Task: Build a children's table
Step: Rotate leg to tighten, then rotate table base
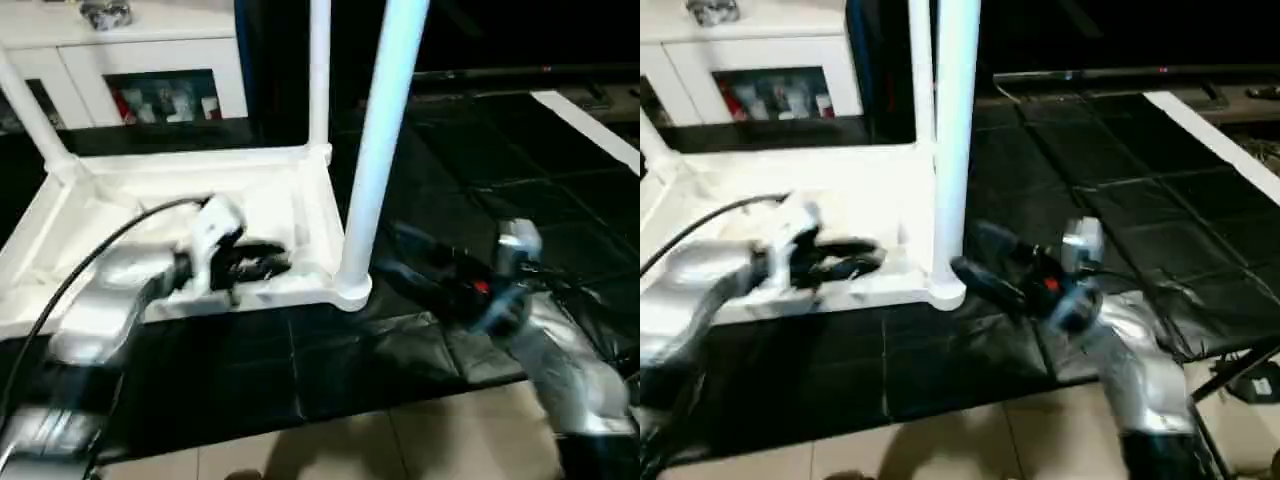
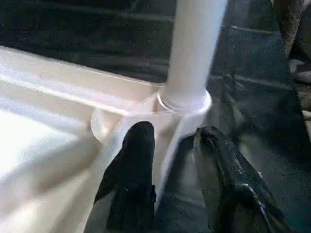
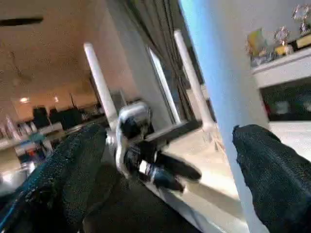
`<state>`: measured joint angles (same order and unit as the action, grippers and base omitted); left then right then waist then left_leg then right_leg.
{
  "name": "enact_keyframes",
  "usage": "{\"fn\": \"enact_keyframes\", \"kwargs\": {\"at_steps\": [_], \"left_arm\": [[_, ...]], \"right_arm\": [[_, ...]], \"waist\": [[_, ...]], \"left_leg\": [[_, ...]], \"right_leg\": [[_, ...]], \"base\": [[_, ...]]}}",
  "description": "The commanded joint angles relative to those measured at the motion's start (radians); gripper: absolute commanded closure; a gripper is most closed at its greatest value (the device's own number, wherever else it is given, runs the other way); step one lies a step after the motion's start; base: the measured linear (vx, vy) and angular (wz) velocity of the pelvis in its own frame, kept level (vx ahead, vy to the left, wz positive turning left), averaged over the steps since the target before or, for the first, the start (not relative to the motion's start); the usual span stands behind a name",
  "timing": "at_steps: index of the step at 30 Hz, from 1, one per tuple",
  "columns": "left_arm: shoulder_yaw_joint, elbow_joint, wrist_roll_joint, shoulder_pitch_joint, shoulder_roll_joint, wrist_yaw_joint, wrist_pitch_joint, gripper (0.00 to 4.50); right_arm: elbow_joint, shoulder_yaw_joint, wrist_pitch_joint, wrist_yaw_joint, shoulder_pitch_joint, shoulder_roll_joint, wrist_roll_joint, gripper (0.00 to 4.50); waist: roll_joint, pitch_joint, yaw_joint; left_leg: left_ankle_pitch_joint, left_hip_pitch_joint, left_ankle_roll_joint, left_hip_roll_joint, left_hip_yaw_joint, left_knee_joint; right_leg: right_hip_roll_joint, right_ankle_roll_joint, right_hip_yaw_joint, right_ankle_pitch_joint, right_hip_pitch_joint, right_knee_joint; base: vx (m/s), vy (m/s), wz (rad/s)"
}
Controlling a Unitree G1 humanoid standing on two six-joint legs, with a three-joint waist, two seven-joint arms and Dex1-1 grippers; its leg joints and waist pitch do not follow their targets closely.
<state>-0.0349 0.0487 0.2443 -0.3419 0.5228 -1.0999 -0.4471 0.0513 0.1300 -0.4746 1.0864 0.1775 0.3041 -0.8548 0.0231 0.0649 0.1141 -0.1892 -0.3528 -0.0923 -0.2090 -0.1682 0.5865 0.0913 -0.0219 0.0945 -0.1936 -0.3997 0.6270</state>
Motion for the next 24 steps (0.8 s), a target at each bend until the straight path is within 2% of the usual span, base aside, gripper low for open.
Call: {"fn": "enact_keyframes", "kwargs": {"at_steps": [1,2,5,7,11,18,24], "left_arm": [[0.014,-0.052,0.023,0.008,0.010,0.002,-0.033,2.97],[0.026,-0.109,0.045,0.050,0.019,0.013,-0.065,2.97],[0.045,-0.155,0.064,0.090,0.021,0.030,-0.094,2.97],[0.054,-0.181,0.074,0.110,0.025,0.040,-0.115,2.97],[0.073,-0.248,0.096,0.163,0.047,0.061,-0.175,2.97],[0.075,-0.274,0.088,0.186,0.061,0.090,-0.192,2.97],[0.067,-0.291,0.090,0.187,0.061,0.122,-0.212,2.97]], "right_arm": [[0.042,0.017,-0.026,-0.003,0.000,0.004,-0.047,0.00],[0.060,0.025,-0.052,-0.002,-0.005,0.009,-0.086,0.00],[0.069,0.031,-0.073,-0.001,-0.010,0.010,-0.112,0.00],[0.075,0.036,-0.090,-0.005,-0.012,0.011,-0.127,0.00],[0.099,0.050,-0.154,-0.022,-0.018,0.012,-0.199,0.00],[0.097,0.042,-0.165,-0.021,-0.018,0.022,-0.195,0.00],[0.095,0.029,-0.163,-0.023,-0.024,0.036,-0.164,0.00]], "waist": [[0.005,-0.069,0.002],[0.004,-0.070,0.003],[0.002,-0.066,0.001],[0.002,-0.067,0.000],[0.003,-0.067,0.000],[0.004,-0.068,0.002],[0.007,-0.071,0.002]], "left_leg": [[-0.191,-0.004,0.039,-0.019,0.002,-0.067],[-0.197,-0.004,0.034,-0.019,0.003,-0.067],[-0.214,-0.002,0.032,-0.016,0.002,-0.069],[-0.209,-0.004,0.028,-0.017,0.003,-0.069],[-0.199,-0.004,0.032,-0.015,0.004,-0.069],[-0.192,-0.005,0.028,-0.013,0.003,-0.068],[-0.173,-0.006,0.027,-0.012,0.003,-0.065]], "right_leg": [[0.051,-0.190,-0.051,-0.249,0.055,-0.088],[0.052,-0.180,-0.051,-0.271,0.056,-0.087],[0.050,-0.151,-0.050,-0.336,0.050,-0.100],[0.049,-0.151,-0.050,-0.328,0.051,-0.096],[0.047,-0.144,-0.050,-0.319,0.048,-0.097],[0.046,-0.135,-0.049,-0.311,0.049,-0.097],[0.045,-0.145,-0.049,-0.269,0.051,-0.093]], "base": [[0.000,0.000,0.00],[0.000,0.000,0.00],[0.000,0.000,0.00],[0.000,0.000,0.00],[0.000,0.000,0.00],[0.000,0.000,0.00],[0.000,0.000,0.00]]}}
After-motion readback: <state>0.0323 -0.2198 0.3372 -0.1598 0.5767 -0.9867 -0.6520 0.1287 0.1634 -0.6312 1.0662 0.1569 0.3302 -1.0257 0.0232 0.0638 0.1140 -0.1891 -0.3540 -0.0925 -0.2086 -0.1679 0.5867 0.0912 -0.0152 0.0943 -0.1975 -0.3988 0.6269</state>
